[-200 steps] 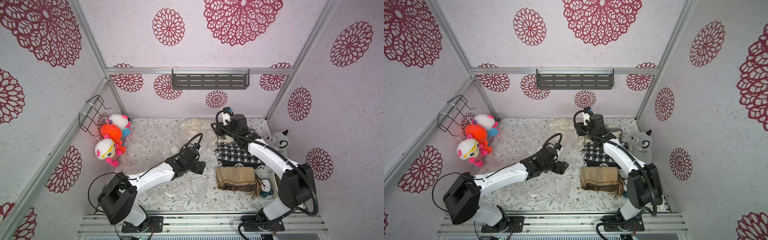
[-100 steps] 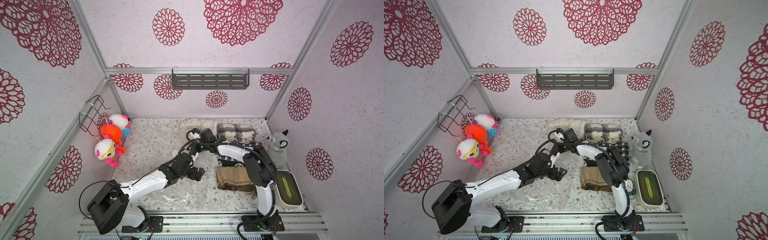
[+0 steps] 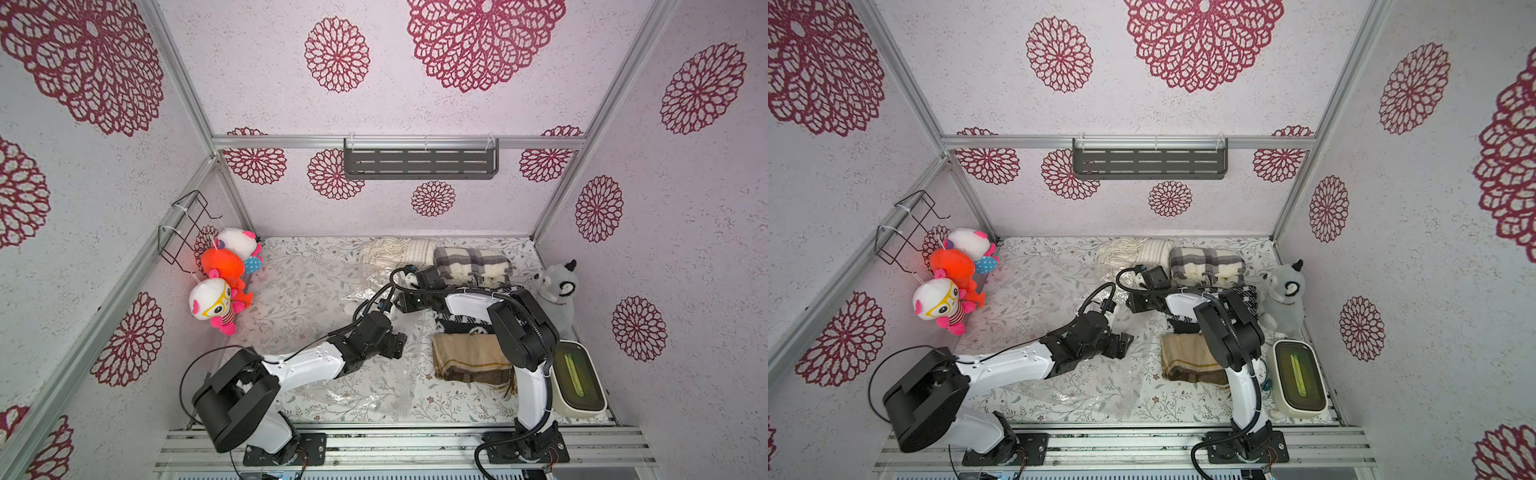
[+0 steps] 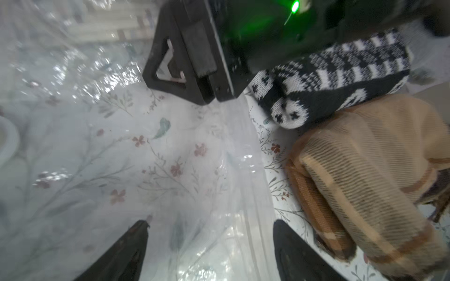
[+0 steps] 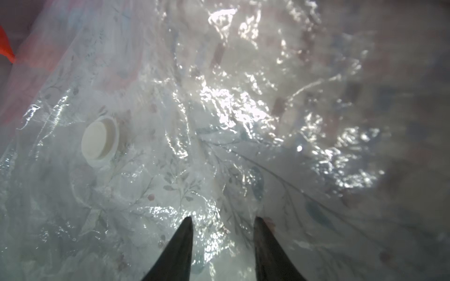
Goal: Take the scarf out of the vacuum bag
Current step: Adjust the vacuum bag at the center of the board.
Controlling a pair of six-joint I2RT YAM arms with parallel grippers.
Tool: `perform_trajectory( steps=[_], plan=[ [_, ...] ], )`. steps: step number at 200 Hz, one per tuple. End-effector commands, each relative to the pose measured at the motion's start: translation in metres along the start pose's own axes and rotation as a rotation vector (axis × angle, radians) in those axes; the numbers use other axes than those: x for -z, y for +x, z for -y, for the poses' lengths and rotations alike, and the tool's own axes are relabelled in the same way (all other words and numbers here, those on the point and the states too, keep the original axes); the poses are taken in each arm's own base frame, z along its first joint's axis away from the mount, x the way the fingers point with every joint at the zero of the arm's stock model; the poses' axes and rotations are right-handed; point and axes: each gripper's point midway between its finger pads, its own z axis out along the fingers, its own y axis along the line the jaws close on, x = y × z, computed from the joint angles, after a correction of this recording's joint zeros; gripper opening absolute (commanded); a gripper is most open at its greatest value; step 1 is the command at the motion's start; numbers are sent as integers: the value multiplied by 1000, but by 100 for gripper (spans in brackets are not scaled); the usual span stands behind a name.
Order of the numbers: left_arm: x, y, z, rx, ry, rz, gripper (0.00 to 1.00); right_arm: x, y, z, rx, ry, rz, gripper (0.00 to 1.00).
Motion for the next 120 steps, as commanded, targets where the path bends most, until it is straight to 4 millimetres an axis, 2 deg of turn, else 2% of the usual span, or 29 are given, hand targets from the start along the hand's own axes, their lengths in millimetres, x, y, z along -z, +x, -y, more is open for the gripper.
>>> perform_trajectory(
  steps=[1, 16, 32, 44, 56, 66, 77, 89, 93, 104, 120],
  plan=[
    [-22, -2, 14, 11, 19, 6, 72, 33, -36, -7, 2, 0, 117, 42],
    [-31, 5, 17, -8, 7, -5, 70, 51, -49, -12, 5, -14, 161, 42],
    [-29, 3, 14, -19, -37, 15, 70, 69, -60, -14, 9, -1, 200, 42],
    [-22, -6, 13, -33, -64, 46, 73, 87, -69, -15, 13, 14, 240, 43],
    [-7, -23, 15, -51, -77, 91, 80, 106, -77, -15, 12, 25, 284, 44],
    [11, -41, 14, -87, -115, 144, 89, 132, -86, -16, 8, 28, 343, 47],
    [40, -66, 8, -117, -187, 227, 99, 164, -97, -16, 3, 33, 425, 51],
    [77, -97, -5, -146, -276, 356, 98, 205, -110, -7, 2, 78, 536, 58],
    [89, -108, -11, -158, -309, 407, 98, 218, -112, -2, 1, 106, 571, 63],
    [120, -131, -36, -171, -448, 535, 98, 252, -115, 25, -43, 206, 655, 97],
    [158, -155, -79, -176, -629, 638, 98, 287, -108, 59, -53, 279, 735, 98]
  ],
)
